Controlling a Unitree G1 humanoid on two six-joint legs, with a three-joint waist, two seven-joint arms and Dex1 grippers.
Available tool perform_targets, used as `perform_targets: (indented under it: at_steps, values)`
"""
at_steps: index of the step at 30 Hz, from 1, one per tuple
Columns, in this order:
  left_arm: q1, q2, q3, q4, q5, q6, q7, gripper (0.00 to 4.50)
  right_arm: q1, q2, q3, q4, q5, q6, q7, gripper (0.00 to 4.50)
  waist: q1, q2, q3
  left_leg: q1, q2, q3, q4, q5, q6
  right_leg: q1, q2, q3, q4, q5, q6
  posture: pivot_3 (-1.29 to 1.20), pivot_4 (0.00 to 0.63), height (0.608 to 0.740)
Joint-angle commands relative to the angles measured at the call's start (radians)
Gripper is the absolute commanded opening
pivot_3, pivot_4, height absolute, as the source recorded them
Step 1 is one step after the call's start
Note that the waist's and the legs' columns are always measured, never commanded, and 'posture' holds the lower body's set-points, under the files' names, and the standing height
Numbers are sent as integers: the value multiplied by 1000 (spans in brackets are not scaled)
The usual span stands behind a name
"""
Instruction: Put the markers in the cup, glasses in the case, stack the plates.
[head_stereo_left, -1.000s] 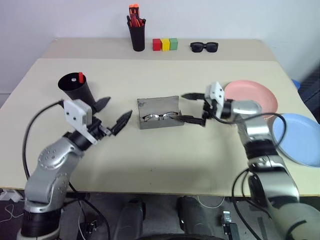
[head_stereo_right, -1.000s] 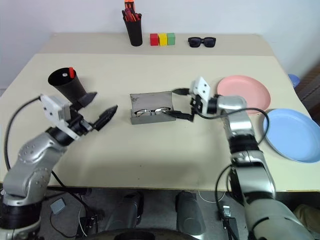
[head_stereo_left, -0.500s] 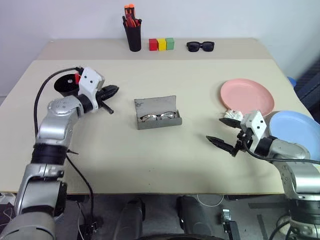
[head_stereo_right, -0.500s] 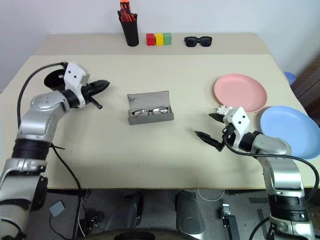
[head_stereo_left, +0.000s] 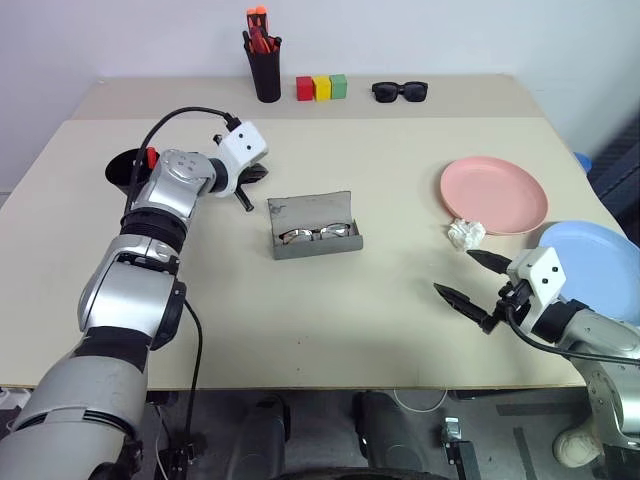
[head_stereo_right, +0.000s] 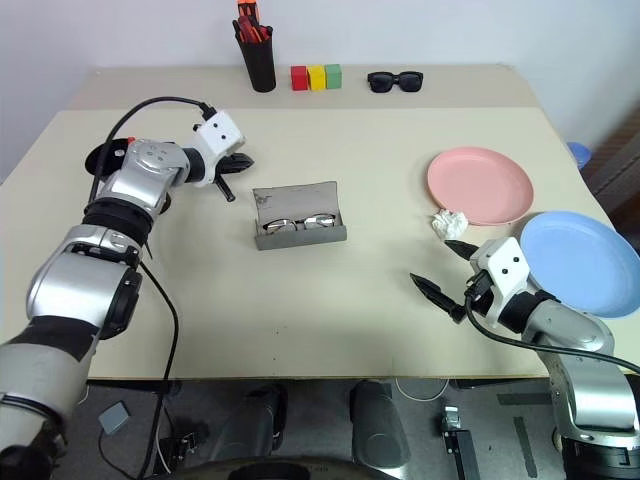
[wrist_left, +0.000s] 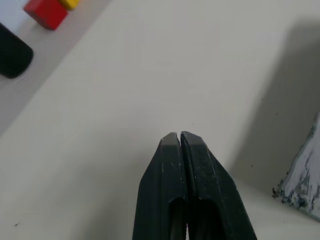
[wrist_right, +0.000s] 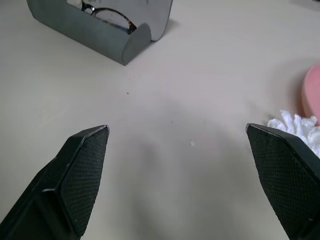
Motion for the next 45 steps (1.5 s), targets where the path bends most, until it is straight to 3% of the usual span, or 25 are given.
perform_targets:
  at_steps: [1,8,13,21,25,31,45]
  values:
    - [-25,2,-2,32,39,-43,21,16,6,-8,-22,-73,23,7,-33,4500,2,0,0,0,0,0,0,0,0,0,0,0,0,0,0,0,150,740]
    - [-10,-19,9,59,58,-90,4,16,-12,-12,-6,-97,40,32,-69,4500,11,-1,1,-1,0,0,1,0,0,0,0,0,0,0,0,0,150,740]
    - [21,-30,37,2,6,-123,-164,16,-14,-14,-2,-54,32,-1,-55,4500,11,-1,1,-1,0,0,1,0,0,0,0,0,0,0,0,0,150,740]
    - [150,-16,54,-172,-47,-82,-353,16,-17,-14,10,-3,26,-46,-37,4500,5,-1,1,0,0,0,1,0,0,0,0,0,2,0,0,0,150,740]
    - [239,2,62,-348,-92,-25,-428,16,-13,-14,8,17,31,-58,-25,4500,5,-1,1,0,0,0,1,0,0,0,0,0,2,0,0,0,150,740]
    - [287,20,72,-469,-121,40,-427,16,-17,-14,9,39,36,-63,-16,4500,7,-1,1,0,0,0,3,0,0,0,0,0,4,0,0,0,150,740]
    - [295,15,67,-546,-159,101,-418,16,-35,-21,25,69,24,-77,-5,4500,6,-1,1,0,0,0,4,0,0,0,0,0,4,0,0,0,150,740]
